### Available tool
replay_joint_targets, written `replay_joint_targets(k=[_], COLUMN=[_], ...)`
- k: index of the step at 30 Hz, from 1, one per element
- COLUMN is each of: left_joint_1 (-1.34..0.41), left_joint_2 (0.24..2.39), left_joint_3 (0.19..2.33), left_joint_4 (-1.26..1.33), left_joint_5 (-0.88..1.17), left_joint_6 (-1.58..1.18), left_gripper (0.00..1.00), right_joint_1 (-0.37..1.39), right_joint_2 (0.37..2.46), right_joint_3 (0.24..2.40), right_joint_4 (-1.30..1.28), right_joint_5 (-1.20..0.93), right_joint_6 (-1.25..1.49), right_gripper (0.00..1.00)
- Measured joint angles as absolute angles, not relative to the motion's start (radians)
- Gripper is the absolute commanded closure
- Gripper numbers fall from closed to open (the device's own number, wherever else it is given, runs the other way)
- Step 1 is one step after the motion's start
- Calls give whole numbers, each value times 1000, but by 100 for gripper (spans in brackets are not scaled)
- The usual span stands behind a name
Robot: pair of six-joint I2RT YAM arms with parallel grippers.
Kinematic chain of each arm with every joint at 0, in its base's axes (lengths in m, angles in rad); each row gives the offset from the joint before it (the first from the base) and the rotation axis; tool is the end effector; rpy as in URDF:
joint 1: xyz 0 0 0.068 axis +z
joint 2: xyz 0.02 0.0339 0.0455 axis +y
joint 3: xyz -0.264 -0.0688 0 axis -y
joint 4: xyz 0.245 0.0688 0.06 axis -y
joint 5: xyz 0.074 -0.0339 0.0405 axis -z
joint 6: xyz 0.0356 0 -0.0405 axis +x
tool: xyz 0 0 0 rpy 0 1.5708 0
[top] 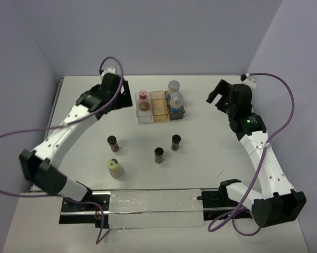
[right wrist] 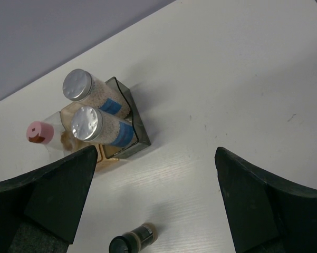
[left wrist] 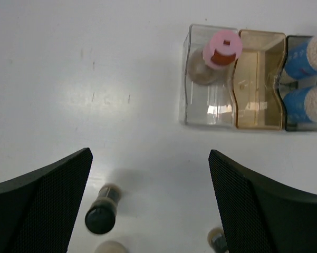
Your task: Organize the condiment bottles
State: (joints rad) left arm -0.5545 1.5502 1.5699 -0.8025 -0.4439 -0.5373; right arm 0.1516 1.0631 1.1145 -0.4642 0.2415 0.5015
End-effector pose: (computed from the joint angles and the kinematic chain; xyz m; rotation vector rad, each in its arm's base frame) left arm 0.2917 -0.1626 0.3674 -0.1919 2.2537 -0.0517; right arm 0.2313 0.0267 0.3732 0.4966 1.9122 0.1867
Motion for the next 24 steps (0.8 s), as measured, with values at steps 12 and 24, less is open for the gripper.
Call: replay_joint_targets(k=[12,24], left_joint_1=[-770,-868], left_joint_2=[1183,1089], left_joint_3=[1084,931], left_joint_4=[-956,-1095], left_joint_5=[-437,-405], left_joint_6=[-858,-1110], left_gripper=[2,6], right_joint_1=[189,212], right_joint_2=[1063,1063], right_joint_3=[1114,1114], right_joint_4=[-464,-465], right_joint_5=[220,223], right_joint_6=[509,509], right_gripper=[0,0])
